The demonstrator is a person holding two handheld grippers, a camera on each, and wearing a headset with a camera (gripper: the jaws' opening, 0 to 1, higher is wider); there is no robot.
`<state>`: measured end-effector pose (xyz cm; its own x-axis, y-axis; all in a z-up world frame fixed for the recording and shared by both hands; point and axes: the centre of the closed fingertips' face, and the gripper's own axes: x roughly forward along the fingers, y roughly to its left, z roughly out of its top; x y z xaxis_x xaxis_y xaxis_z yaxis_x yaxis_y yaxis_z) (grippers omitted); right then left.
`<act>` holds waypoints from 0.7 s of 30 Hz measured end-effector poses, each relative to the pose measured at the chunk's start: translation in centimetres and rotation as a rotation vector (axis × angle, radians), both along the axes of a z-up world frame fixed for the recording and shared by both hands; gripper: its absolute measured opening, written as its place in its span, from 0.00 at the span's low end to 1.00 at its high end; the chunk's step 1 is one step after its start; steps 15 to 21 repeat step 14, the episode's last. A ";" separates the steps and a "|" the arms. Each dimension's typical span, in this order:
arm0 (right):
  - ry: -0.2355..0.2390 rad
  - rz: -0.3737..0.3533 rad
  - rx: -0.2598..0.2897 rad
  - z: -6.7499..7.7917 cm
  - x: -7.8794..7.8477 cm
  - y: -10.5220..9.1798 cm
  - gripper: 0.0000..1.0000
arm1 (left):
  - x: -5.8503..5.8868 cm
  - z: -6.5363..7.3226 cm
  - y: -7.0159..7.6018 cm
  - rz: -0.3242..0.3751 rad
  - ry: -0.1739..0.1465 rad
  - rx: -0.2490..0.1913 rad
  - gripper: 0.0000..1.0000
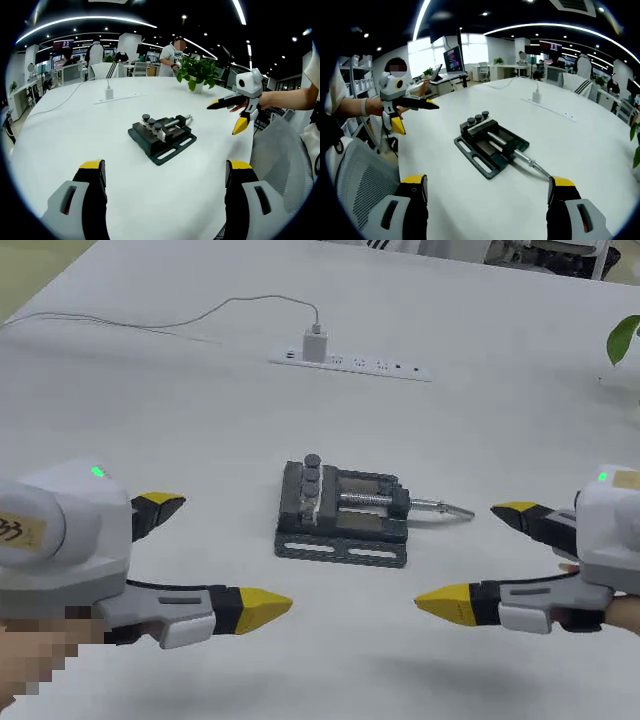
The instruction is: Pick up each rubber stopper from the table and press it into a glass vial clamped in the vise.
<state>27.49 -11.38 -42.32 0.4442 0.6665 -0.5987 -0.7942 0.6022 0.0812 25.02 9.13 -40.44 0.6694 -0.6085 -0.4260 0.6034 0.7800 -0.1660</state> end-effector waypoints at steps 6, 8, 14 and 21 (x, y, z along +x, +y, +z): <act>0.036 -0.051 0.022 -0.8 -0.6 -1.6 0.99 | -0.1 -0.2 0.7 0.023 0.009 0.006 0.99; 0.040 -0.051 0.024 -1.0 -0.8 -1.5 0.99 | -0.2 -0.1 0.8 0.026 0.009 0.007 0.99; 0.054 -0.073 0.040 -1.4 -1.3 -1.0 0.99 | -0.7 -0.2 0.9 0.041 0.009 0.001 0.99; 0.054 -0.073 0.040 -1.4 -1.3 -1.0 0.99 | -0.7 -0.2 0.9 0.041 0.009 0.001 0.99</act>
